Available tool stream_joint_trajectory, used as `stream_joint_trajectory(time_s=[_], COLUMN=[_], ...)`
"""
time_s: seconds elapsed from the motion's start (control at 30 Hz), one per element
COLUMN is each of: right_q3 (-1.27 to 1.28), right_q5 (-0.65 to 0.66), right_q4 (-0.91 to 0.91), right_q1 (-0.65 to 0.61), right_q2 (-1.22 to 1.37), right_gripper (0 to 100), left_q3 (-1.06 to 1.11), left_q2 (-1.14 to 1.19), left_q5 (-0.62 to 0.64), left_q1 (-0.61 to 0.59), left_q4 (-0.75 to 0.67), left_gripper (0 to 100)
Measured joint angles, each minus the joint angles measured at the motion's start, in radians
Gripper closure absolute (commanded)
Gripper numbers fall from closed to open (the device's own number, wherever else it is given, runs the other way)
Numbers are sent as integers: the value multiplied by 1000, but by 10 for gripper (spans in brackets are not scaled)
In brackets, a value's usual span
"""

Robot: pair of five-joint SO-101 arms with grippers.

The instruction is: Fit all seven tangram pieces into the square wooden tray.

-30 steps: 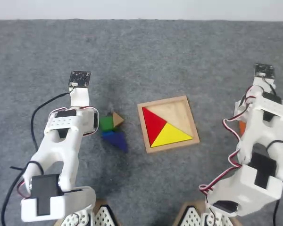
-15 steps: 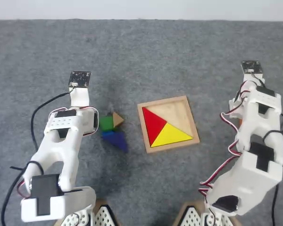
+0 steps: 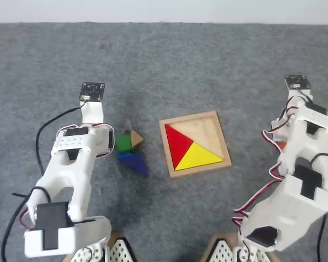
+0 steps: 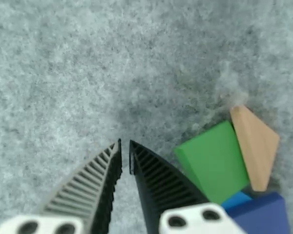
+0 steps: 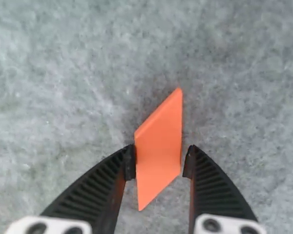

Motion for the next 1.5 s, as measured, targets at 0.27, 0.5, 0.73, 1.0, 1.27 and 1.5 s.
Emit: stream_joint_trajectory(time_s=[0.27,0.5,0.73,1.0,1.27,1.5], right_q3=[-12,-48,-57,-104,-226,-233], right_q5=[78,86,89,87,199,582], right_q4=[-2,15,14,124,242,244], right_q1=[-15,-14,-12,-161,-491,-646], right_q2=[69,86,86,81,49,49], right_gripper=[819,996,991,991,991,991], left_q3=[0,0,0,0,0,0], left_q2=[0,0,0,0,0,0], left_q5=[0,0,0,0,0,0], left_q1=[0,0,0,0,0,0], left_q4=[0,0,0,0,0,0], left_gripper=[972,972,972,972,972,972])
